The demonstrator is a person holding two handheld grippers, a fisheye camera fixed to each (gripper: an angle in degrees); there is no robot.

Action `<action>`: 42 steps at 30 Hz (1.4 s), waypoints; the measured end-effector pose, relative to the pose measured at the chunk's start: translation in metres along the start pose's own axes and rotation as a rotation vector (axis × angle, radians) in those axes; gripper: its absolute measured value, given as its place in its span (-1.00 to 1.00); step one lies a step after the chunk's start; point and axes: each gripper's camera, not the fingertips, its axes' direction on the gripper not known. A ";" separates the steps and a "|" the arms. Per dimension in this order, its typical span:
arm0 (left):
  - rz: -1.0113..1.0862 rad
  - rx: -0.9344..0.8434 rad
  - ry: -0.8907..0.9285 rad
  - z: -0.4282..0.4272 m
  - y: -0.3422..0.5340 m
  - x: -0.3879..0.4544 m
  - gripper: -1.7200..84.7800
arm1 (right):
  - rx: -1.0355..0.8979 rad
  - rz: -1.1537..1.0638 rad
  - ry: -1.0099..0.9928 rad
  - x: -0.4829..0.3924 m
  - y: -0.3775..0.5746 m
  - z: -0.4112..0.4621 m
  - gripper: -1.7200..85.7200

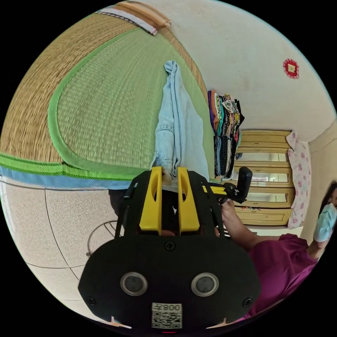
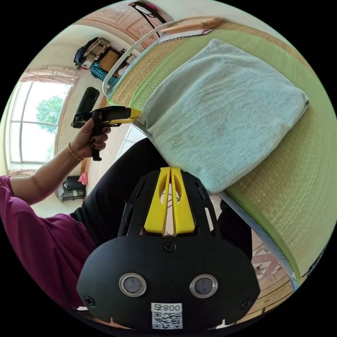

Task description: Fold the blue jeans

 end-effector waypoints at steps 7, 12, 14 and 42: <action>0.030 -0.168 0.138 0.084 0.031 0.025 -0.78 | 0.064 0.143 0.099 0.032 0.041 -0.069 -0.94; 0.035 -0.170 0.082 0.069 0.039 0.019 -0.80 | 0.189 -0.037 0.010 -0.053 0.028 -0.062 -0.83; 0.022 -0.150 0.071 0.061 0.044 0.015 -0.82 | 0.167 -0.094 0.025 -0.082 0.012 -0.042 -0.79; -0.013 -0.131 0.102 0.095 0.056 0.011 -0.66 | 0.162 -0.042 -0.030 -0.140 -0.039 0.019 -0.93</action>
